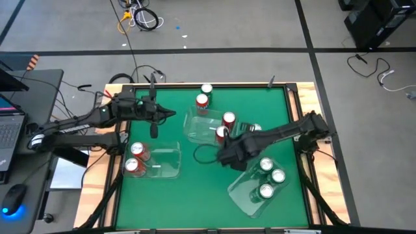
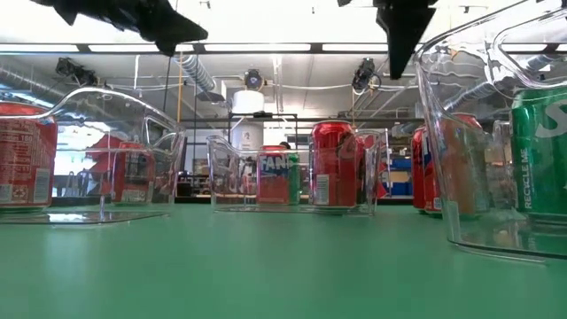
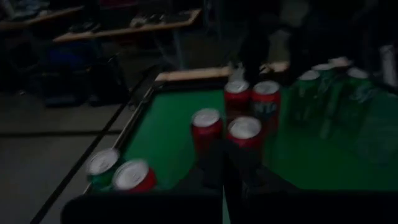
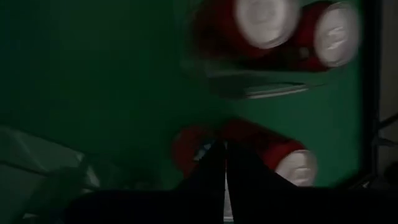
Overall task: Sort soda cans
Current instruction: Put the right red black soda can into the top transparent bin
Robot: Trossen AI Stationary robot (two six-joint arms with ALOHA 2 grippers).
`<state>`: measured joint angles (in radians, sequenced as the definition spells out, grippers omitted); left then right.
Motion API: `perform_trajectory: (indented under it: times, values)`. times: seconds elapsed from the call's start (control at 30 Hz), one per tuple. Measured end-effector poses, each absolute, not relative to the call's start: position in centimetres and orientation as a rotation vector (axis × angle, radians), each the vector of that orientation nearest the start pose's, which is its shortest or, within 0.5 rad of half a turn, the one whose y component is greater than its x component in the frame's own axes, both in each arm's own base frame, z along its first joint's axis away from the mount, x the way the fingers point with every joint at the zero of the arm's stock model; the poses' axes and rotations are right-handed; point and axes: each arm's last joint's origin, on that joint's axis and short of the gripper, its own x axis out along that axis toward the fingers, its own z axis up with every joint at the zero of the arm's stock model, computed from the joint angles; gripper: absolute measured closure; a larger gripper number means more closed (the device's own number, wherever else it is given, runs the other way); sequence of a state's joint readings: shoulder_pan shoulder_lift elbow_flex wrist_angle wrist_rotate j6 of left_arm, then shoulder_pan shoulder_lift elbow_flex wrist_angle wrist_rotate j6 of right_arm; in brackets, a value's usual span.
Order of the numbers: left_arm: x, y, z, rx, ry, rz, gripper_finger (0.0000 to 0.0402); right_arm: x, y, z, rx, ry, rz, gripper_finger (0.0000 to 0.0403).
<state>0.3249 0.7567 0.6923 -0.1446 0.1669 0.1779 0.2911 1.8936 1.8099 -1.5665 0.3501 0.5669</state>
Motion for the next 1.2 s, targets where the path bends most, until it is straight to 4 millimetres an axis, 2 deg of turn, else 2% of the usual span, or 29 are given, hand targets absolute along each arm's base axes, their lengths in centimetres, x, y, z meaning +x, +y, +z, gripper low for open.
perform_trajectory:
  times: [0.2, 0.27, 0.4, 0.57, 0.73, 1.03, 1.2]
  values:
    - [16.6, 5.7, 27.9, 0.074, 0.145, 0.099, 0.0401, 30.9, 5.7, 33.7, 0.016, 1.375, -0.496, 0.0402]
    - [16.6, 5.7, 27.1, 0.061, 0.124, 0.087, 0.0401, 29.7, 4.3, 34.2, 0.081, 1.378, -0.497, 0.0403]
    - [16.6, 5.7, 26.2, 0.058, 0.109, 0.081, 0.0401, 27.3, 1.4, 33.8, 0.247, 1.360, -0.515, 0.0402]
    - [16.5, 5.7, 26.0, 0.057, 0.106, 0.081, 0.0401, 25.8, -1.0, 31.4, 0.433, 1.325, -0.468, 0.0382]
    - [16.5, 5.7, 26.0, 0.058, 0.104, 0.082, 0.0401, 25.7, -2.0, 30.2, 0.514, 1.303, -0.484, 0.0319]
    - [16.6, 5.7, 26.0, 0.059, 0.106, 0.082, 0.0401, 25.4, -3.0, 30.3, 0.599, 1.304, -0.603, 0.0156]
    - [16.6, 5.7, 26.0, 0.061, 0.108, 0.081, 0.0401, 25.4, -4.0, 29.5, 0.620, 1.368, -0.669, 0.0083]
